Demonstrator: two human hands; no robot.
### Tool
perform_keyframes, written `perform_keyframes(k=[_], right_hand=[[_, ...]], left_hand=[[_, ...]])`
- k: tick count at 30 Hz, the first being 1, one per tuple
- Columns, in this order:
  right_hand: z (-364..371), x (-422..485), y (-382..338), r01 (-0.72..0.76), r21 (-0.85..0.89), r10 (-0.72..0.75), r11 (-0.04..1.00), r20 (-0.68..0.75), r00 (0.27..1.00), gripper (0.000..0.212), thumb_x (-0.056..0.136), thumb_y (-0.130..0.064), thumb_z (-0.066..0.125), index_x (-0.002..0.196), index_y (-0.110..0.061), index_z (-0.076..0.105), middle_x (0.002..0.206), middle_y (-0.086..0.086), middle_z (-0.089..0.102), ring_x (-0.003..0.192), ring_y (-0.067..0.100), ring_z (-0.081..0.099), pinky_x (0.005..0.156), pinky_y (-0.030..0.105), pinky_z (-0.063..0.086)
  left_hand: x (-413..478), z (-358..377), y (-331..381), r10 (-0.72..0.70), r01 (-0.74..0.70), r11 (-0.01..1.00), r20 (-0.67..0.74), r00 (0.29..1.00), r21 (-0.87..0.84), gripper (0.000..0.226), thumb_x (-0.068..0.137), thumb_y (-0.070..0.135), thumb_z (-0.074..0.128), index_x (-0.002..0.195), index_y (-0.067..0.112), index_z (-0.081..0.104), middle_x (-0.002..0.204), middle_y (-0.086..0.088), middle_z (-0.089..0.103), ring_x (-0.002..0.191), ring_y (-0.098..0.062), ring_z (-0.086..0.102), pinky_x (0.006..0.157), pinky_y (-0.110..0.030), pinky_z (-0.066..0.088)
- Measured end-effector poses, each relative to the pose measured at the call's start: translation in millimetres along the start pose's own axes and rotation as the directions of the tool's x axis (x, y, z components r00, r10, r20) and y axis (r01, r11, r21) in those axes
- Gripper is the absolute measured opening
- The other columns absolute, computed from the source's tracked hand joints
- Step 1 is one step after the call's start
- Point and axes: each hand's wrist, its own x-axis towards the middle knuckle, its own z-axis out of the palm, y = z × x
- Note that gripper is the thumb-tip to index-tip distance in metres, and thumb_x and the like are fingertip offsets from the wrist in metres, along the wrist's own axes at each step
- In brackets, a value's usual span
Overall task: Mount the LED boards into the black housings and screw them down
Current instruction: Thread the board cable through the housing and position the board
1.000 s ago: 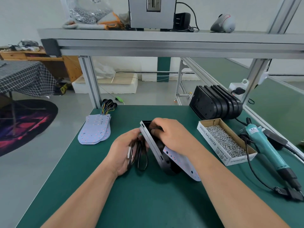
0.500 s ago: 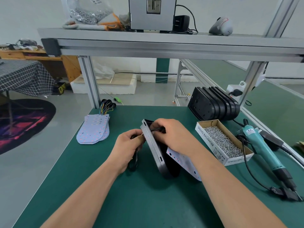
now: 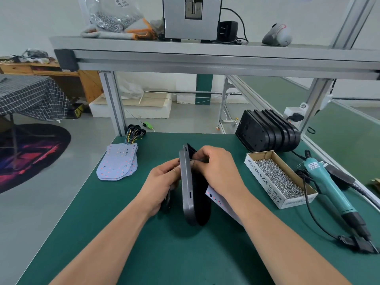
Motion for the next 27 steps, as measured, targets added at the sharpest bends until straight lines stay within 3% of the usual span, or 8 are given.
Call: perform_keyframes(k=[2, 5, 10, 14, 16, 21, 24, 27], right_hand=[[-2.1, 0.6, -0.3, 0.011, -0.017, -0.011, 1.0, 0.024, 1.0, 0.008, 0.088, -0.026, 0.082, 0.094, -0.021, 0.079, 0.088, -0.012, 0.076, 0.083, 0.005, 0.069, 0.073, 0.023, 0.052], [-5.5, -1.2, 0.5, 0.012, 0.085, -0.022, 0.996, 0.123, 0.992, 0.002, 0.091, -0.02, 0.08, 0.09, -0.021, 0.08, 0.081, -0.012, 0.076, 0.075, 0.0, 0.069, 0.066, 0.013, 0.046], [-2.6, -2.5, 1.5, -0.007, 0.115, -0.012, 0.993, 0.163, 0.987, 0.009, 0.094, -0.016, 0.075, 0.09, -0.02, 0.081, 0.083, -0.007, 0.079, 0.079, 0.007, 0.073, 0.074, 0.028, 0.057], [0.7, -1.8, 4.1, 0.002, -0.05, -0.001, 0.999, 0.021, 1.0, 0.008, 0.091, -0.03, 0.078, 0.089, -0.022, 0.077, 0.083, -0.01, 0.074, 0.077, 0.006, 0.066, 0.068, 0.027, 0.05], [-1.7, -0.7, 4.9, 0.006, -0.122, -0.003, 0.993, 0.028, 1.0, 0.014, 0.091, -0.035, 0.076, 0.085, -0.024, 0.073, 0.08, -0.01, 0.072, 0.074, 0.009, 0.062, 0.066, 0.031, 0.048], [-5.9, 0.3, 1.8, 0.074, -0.025, -0.07, 0.997, 0.122, 0.99, 0.016, 0.095, -0.024, 0.074, 0.08, -0.026, 0.069, 0.074, -0.014, 0.068, 0.071, 0.002, 0.061, 0.065, 0.025, 0.043], [-6.4, -1.1, 2.2, 0.072, 0.059, -0.08, 0.996, 0.142, 0.987, 0.014, 0.097, -0.018, 0.073, 0.083, -0.016, 0.074, 0.076, -0.005, 0.072, 0.073, 0.012, 0.066, 0.068, 0.033, 0.051], [-5.1, -1.7, 0.8, 0.078, 0.091, -0.093, 0.993, 0.167, 0.981, 0.013, 0.098, -0.016, 0.069, 0.088, -0.016, 0.078, 0.081, -0.003, 0.074, 0.077, 0.011, 0.068, 0.073, 0.034, 0.053]], left_hand=[[1.4, -0.4, -0.7, 0.023, -0.022, 0.999, -0.016, 1.0, 0.042, 0.046, 0.087, 0.051, 0.075, 0.126, 0.026, 0.078, 0.079, 0.002, 0.06, 0.066, -0.019, 0.031, 0.06, -0.037, 0.021], [1.6, 1.1, -0.7, 0.047, -0.047, 0.998, -0.007, 0.999, 0.041, 0.049, 0.089, 0.053, 0.075, 0.129, 0.026, 0.076, 0.083, 0.0, 0.062, 0.074, -0.032, 0.027, 0.062, -0.038, 0.02], [0.1, 0.5, -0.5, 0.081, -0.082, 0.991, 0.015, 0.997, 0.106, 0.04, 0.095, 0.048, 0.07, 0.127, 0.026, 0.077, 0.067, 0.015, 0.058, 0.058, -0.012, 0.031, 0.052, -0.022, 0.027], [-2.3, 2.6, 2.6, 0.078, -0.073, 0.985, -0.028, 0.997, 0.158, 0.038, 0.094, 0.054, 0.068, 0.125, 0.033, 0.077, 0.062, 0.016, 0.059, 0.054, -0.011, 0.033, 0.049, -0.021, 0.03], [-2.5, 3.7, 3.1, 0.093, -0.086, 0.98, -0.03, 0.995, 0.18, 0.036, 0.094, 0.053, 0.069, 0.124, 0.034, 0.078, 0.066, 0.016, 0.06, 0.056, -0.011, 0.034, 0.05, -0.02, 0.031], [-5.5, 5.0, 4.8, 0.098, -0.092, 0.985, -0.032, 0.995, 0.143, 0.029, 0.096, 0.041, 0.067, 0.12, 0.031, 0.08, 0.064, 0.015, 0.059, 0.054, -0.01, 0.034, 0.049, -0.02, 0.03], [-6.6, 6.4, 6.3, 0.115, -0.111, 0.983, -0.017, 0.993, 0.144, 0.033, 0.093, 0.043, 0.069, 0.121, 0.029, 0.079, 0.065, 0.01, 0.058, 0.055, -0.013, 0.034, 0.053, -0.029, 0.026], [-6.5, 6.4, 6.8, 0.125, -0.121, 0.98, -0.012, 0.992, 0.159, 0.035, 0.089, 0.044, 0.07, 0.12, 0.03, 0.08, 0.064, 0.009, 0.057, 0.053, -0.012, 0.035, 0.051, -0.025, 0.028]])
